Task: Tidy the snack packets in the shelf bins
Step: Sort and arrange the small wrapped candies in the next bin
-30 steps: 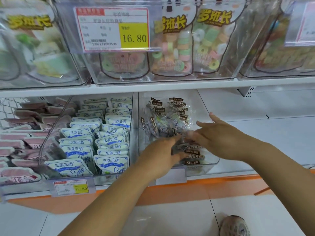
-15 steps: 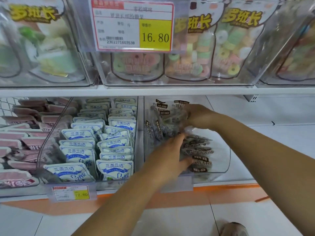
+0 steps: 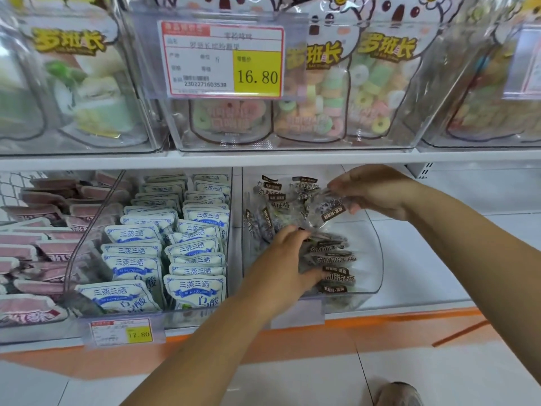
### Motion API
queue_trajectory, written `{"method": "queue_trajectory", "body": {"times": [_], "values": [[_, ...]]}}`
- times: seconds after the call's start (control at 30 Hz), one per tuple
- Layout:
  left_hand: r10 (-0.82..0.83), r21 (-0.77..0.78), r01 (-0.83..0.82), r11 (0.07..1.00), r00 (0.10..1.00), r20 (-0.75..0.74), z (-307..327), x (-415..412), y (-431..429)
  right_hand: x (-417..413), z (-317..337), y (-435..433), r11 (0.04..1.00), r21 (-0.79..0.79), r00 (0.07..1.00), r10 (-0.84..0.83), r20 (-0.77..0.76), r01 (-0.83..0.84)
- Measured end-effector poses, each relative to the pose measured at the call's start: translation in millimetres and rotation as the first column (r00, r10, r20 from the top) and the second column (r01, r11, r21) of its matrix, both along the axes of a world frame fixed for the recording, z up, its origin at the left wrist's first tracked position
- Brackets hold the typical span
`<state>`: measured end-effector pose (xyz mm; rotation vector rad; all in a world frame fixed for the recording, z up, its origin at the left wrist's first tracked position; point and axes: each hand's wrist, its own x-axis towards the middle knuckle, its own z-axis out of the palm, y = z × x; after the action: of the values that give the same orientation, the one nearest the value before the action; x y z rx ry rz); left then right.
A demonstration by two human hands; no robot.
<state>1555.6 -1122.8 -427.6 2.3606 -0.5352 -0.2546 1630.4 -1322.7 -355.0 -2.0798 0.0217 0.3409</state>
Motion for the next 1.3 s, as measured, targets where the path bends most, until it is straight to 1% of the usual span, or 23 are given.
{"method": "queue_trajectory", "body": {"times": [0.03, 0.07, 0.2, 0.27, 0.3, 0.33, 0.4, 0.43, 0.5, 0.57, 0.63, 0.67, 0.73, 0.8, 0.87, 0.93, 0.97, 1.03, 1.1, 1.17, 1.23, 1.27, 1.3], "values": [[0.005, -0.005, -0.005, 1.000, 1.000, 0.002, 0, 0, 0, 0, 1, -1, 1.000, 0.007, 1.000, 0.002, -0.030, -0.002], [0.015, -0.019, -0.015, 1.000, 1.000, 0.000, -1, 0, 1, -2, 2, -1, 0.999, -0.027, 0.999, 0.020, -0.044, -0.021], [0.127, -0.131, -0.134, 0.982, 0.990, -0.059, 0, 2, 0, -9, 7, 6, 0.974, -0.192, 0.992, 0.109, -0.060, -0.118], [0.146, -0.135, -0.152, 0.979, 0.988, -0.054, -1, 3, -1, -13, 13, 10, 0.941, -0.276, 0.979, 0.179, -0.095, -0.198], [0.150, -0.134, -0.155, 0.979, 0.988, -0.045, -1, 3, -1, -14, 15, 12, 0.901, -0.353, 0.967, 0.219, -0.128, -0.250], [0.158, -0.143, -0.162, 0.976, 0.987, -0.040, -1, 3, -1, -15, 16, 16, 0.836, -0.457, 0.952, 0.251, -0.174, -0.304], [0.178, -0.165, -0.184, 0.969, 0.983, -0.052, 0, 3, -2, -16, 18, 27, 0.671, -0.627, 0.918, 0.276, -0.285, -0.397], [0.184, -0.166, -0.193, 0.967, 0.981, -0.069, 1, 3, -2, -17, 18, 32, 0.627, -0.647, 0.900, 0.275, -0.337, -0.434], [0.183, -0.155, -0.199, 0.968, 0.976, -0.114, 3, 4, -1, -19, 16, 34, 0.602, -0.624, 0.866, 0.306, -0.396, -0.498], [0.159, -0.129, -0.179, 0.975, 0.975, -0.157, 4, 4, 0, -20, 13, 26, 0.662, -0.579, 0.878, 0.337, -0.339, -0.477], [0.105, -0.112, -0.127, 0.986, 0.977, -0.183, 4, 3, 0, -18, 10, 18, 0.754, -0.531, 0.922, 0.310, -0.231, -0.386], [0.077, -0.097, -0.096, 0.991, 0.980, -0.185, 4, 3, 0, -16, 9, 16, 0.766, -0.529, 0.931, 0.310, -0.192, -0.364], [0.035, -0.049, -0.044, 0.998, 0.983, -0.182, 6, 3, 0, -9, 2, 17, 0.694, -0.614, 0.919, 0.361, -0.156, -0.377], [-0.005, 0.004, 0.005, 1.000, 0.983, -0.186, 8, 3, 0, -7, -6, 22, 0.603, -0.688, 0.898, 0.405, -0.171, -0.403], [-0.027, 0.032, 0.034, 0.999, 0.981, -0.193, 11, 2, -1, -9, -10, 28, 0.549, -0.711, 0.880, 0.424, -0.216, -0.439], [-0.036, 0.044, 0.044, 0.998, 0.985, -0.168, 13, 0, 0, -13, -4, 30, 0.498, -0.699, 0.847, 0.427, -0.317, -0.513], [-0.038, 0.066, 0.047, 0.997, 0.990, -0.133, 16, -3, 2, -13, 2, 29, 0.511, -0.664, 0.834, 0.414, -0.366, -0.545], [-0.034, 0.112, 0.034, 0.993, 0.999, -0.001, 24, -9, 10, -11, 14, 27, 0.604, -0.574, 0.833, 0.373, -0.409, -0.553], [-0.012, 0.117, -0.013, 0.993, 0.977, 0.213, 36, -10, 27, -2, 17, 30, 0.650, -0.598, 0.883, 0.342, -0.320, -0.469], [0.070, 0.103, -0.111, 0.988, 0.938, 0.339, 47, -4, 49, 10, 10, 41, 0.658, -0.669, 0.929, 0.342, -0.142, -0.345], [0.202, 0.064, -0.238, 0.969, 0.916, 0.345, 46, 6, 71, 17, 0, 57, 0.703, -0.648, 0.925, 0.381, -0.006, -0.294], [0.258, 0.045, -0.286, 0.957, 0.914, 0.313, 44, 10, 80, 19, -5, 65, 0.722, -0.623, 0.919, 0.393, 0.013, -0.300], [0.293, 0.032, -0.312, 0.949, 0.919, 0.263, 41, 11, 86, 20, -10, 74, 0.707, -0.628, 0.908, 0.419, -0.001, -0.326]]}}
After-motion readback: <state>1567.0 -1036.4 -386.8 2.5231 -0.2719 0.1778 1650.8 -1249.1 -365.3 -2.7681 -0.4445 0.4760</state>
